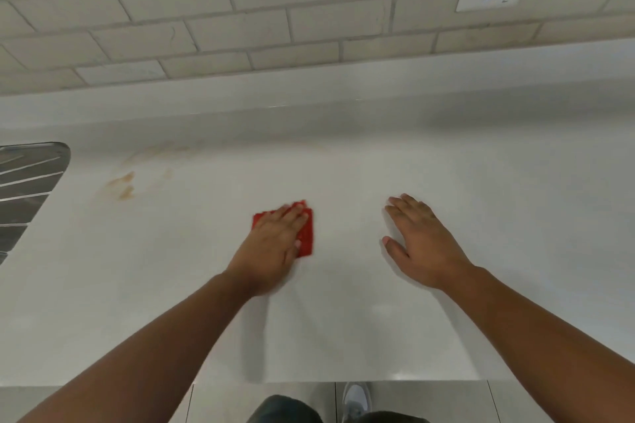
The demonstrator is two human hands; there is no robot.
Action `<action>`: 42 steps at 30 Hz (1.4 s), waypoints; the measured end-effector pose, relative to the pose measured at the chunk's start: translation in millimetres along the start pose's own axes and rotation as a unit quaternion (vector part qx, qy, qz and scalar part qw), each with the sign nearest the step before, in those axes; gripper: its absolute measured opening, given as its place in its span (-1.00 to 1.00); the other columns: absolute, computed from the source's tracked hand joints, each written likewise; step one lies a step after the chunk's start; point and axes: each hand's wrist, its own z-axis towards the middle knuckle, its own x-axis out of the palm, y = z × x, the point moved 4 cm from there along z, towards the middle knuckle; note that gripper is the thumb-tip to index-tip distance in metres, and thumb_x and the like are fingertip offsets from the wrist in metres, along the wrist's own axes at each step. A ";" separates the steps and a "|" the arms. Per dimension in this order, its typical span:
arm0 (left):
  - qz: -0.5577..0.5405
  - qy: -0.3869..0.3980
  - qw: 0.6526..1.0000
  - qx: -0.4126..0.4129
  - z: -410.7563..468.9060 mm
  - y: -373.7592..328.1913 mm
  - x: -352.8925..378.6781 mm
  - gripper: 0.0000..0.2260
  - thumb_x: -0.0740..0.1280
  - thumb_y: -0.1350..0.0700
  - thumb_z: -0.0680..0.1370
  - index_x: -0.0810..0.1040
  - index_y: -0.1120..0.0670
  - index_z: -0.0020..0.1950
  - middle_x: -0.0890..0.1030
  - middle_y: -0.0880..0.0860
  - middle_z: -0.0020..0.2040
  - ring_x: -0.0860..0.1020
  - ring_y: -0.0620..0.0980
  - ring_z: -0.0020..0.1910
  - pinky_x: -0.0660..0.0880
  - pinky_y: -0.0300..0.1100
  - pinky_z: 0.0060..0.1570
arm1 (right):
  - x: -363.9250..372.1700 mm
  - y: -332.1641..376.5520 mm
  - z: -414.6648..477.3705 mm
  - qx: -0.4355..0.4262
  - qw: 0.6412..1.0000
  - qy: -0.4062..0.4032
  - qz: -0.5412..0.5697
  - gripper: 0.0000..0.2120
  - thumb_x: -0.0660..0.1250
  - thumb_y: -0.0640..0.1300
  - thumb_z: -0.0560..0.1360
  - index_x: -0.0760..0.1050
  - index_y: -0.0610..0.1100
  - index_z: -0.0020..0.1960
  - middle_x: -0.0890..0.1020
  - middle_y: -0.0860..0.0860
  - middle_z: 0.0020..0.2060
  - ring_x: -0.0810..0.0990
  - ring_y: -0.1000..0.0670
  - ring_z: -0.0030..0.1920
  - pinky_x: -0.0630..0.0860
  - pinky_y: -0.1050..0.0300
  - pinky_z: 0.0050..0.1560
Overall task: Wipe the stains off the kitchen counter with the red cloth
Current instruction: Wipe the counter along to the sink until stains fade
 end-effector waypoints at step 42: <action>-0.178 -0.188 0.947 -0.189 23.5 57.7 -54.9 -0.72 0.23 0.17 0.60 0.55 0.08 0.29 0.59 0.01 0.21 0.44 -0.02 0.30 0.34 -0.21 0.23 | 22.4 74.0 28.3 -0.003 0.998 -0.016 -0.052 -0.43 -0.05 0.04 0.54 0.48 -0.19 0.37 0.45 -0.09 0.40 0.38 -0.11 0.42 0.13 0.02 0.48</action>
